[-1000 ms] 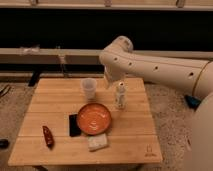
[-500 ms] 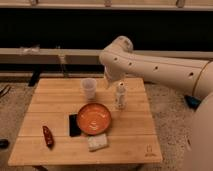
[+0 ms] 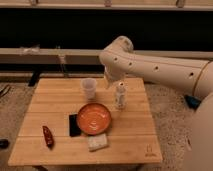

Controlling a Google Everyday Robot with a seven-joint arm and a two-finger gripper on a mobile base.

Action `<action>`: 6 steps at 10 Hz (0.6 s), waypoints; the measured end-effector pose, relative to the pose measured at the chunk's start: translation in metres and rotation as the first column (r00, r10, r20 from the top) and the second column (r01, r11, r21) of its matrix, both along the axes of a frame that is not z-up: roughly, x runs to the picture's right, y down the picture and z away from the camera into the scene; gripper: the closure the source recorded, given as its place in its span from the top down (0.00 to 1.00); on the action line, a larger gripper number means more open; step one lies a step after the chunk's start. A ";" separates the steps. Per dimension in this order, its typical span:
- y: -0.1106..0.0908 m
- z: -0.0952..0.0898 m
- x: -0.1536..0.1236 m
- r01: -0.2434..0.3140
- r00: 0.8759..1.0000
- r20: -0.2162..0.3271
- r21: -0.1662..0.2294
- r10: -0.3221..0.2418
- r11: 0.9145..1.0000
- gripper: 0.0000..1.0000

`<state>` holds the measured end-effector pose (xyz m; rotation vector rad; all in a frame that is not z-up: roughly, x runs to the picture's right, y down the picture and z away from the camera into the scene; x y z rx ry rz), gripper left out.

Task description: Place the ceramic cup in the ceramic bowl

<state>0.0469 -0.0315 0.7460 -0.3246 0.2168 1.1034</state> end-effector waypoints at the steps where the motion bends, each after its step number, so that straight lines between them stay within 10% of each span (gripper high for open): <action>1: 0.000 0.000 0.000 0.000 1.000 0.000 0.000 0.000 1.000 0.63; 6: -0.007 0.005 -0.058 0.129 0.983 0.131 0.022 -0.131 0.991 0.63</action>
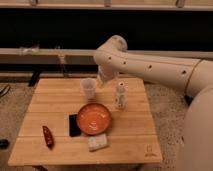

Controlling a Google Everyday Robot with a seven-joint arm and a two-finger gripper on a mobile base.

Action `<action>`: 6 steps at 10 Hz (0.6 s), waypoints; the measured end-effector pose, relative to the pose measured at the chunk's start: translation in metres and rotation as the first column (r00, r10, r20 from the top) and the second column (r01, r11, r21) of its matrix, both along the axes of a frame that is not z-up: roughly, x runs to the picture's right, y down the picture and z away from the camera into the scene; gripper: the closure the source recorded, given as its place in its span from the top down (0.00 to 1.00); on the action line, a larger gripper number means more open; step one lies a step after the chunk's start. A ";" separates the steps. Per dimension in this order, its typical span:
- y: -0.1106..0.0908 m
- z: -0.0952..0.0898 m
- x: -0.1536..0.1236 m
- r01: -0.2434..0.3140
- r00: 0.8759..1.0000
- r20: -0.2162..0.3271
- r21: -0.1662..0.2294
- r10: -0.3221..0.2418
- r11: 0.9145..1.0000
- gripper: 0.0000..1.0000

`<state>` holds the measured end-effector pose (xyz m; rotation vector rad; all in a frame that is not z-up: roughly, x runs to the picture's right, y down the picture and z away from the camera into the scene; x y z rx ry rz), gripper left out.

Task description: Place the ceramic cup in the ceramic bowl

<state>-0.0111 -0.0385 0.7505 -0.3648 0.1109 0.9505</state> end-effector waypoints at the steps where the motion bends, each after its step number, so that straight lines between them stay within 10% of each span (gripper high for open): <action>1: 0.001 0.006 -0.018 0.035 0.999 0.041 -0.012 -0.034 0.999 0.63; 6: 0.001 0.040 -0.074 0.151 0.982 0.129 -0.076 -0.140 0.986 0.63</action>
